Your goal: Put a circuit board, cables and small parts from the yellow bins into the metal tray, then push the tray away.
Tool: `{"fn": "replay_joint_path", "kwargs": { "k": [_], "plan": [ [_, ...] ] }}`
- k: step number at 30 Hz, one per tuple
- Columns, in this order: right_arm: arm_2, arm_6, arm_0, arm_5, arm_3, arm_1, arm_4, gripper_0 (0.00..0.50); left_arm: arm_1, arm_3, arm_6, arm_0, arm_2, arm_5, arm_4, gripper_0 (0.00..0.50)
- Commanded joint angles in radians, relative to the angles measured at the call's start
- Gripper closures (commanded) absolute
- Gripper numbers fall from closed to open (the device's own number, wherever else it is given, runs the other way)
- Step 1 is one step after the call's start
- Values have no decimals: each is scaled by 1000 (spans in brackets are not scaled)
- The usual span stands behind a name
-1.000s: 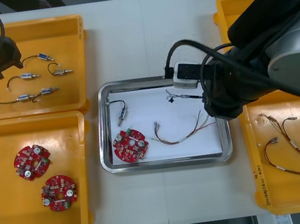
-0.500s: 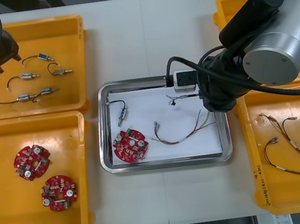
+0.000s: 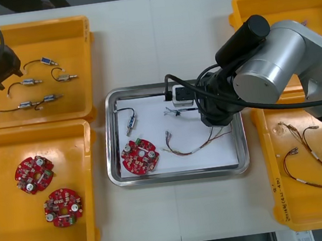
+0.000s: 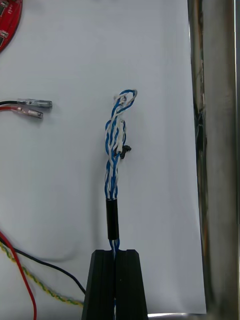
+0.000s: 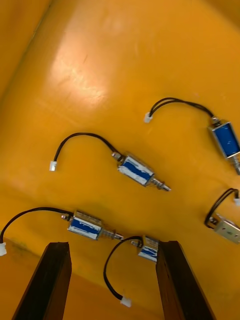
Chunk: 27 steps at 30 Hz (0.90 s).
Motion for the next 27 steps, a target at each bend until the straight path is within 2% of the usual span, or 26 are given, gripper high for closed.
{"fn": "replay_joint_path", "kwargs": {
  "k": [1,7,8,10,11,12,13,14,21,27],
  "plan": [
    [42,18,-30,-44,7,28,52,500,51,-14,66,41,-8,-12,-4,0],
    [46,23,-30,-55,8,30,78,499,50,-14,68,82,-11,-34,6,0],
    [48,24,-30,-55,8,30,81,484,47,-14,69,88,-11,-41,9,0],
    [51,29,-28,-56,8,28,83,365,47,-14,71,93,-22,-54,11,0],
    [51,32,-30,-56,8,26,83,210,47,-11,74,96,-33,-63,12,0],
    [51,33,-30,-55,7,23,81,86,47,-9,75,97,-39,-71,12,0],
    [51,36,-30,-56,8,22,79,86,47,-5,79,102,-48,-84,14,0],
    [51,38,-30,-55,7,20,79,0,47,0,82,106,-54,-97,14,0],
    [48,50,-31,-55,8,17,63,0,36,54,86,110,-82,-183,29,0],
    [42,47,-34,-36,7,16,38,0,31,61,88,110,-97,-186,29,0]
  ]
}}
